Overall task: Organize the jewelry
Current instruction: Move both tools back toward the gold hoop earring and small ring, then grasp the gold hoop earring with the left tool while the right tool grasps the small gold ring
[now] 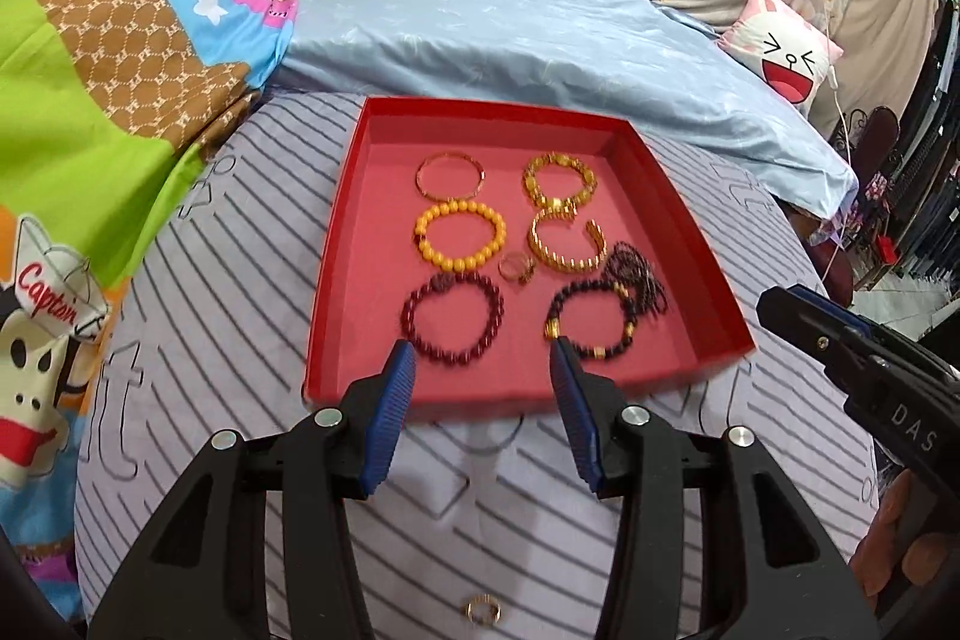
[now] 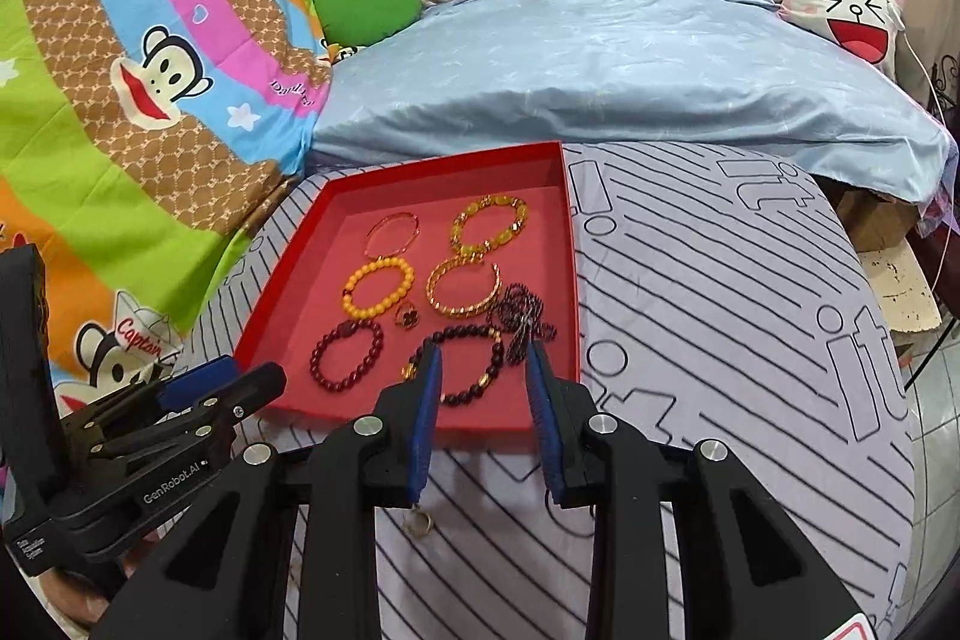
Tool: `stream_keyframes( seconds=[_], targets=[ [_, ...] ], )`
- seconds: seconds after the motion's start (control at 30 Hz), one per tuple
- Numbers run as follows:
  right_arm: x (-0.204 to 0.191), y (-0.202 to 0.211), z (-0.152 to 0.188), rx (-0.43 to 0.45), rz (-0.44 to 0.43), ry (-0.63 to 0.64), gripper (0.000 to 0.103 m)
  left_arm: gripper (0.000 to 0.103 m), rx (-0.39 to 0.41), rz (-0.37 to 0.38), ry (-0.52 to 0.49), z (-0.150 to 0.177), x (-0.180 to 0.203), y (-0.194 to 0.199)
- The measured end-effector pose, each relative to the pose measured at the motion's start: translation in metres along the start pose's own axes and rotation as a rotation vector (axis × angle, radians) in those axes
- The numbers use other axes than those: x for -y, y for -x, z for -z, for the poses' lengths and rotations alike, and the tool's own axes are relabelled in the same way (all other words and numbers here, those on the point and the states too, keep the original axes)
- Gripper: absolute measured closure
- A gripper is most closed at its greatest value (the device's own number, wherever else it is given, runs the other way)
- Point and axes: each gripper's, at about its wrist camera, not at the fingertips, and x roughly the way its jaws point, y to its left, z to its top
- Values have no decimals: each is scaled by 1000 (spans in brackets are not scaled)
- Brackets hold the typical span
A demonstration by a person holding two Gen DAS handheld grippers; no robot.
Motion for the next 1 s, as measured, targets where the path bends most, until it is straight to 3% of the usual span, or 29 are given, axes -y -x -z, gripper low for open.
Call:
stream_keyframes(
  seconds=[0.53,1.0],
  targets=[
    [-8,15,66,-82,-7,17,74,59,-75,-16,3,71,-1,16],
    [-17,15,95,-124,-19,30,74,59,-118,-32,3,110,-7,13]
  ],
)
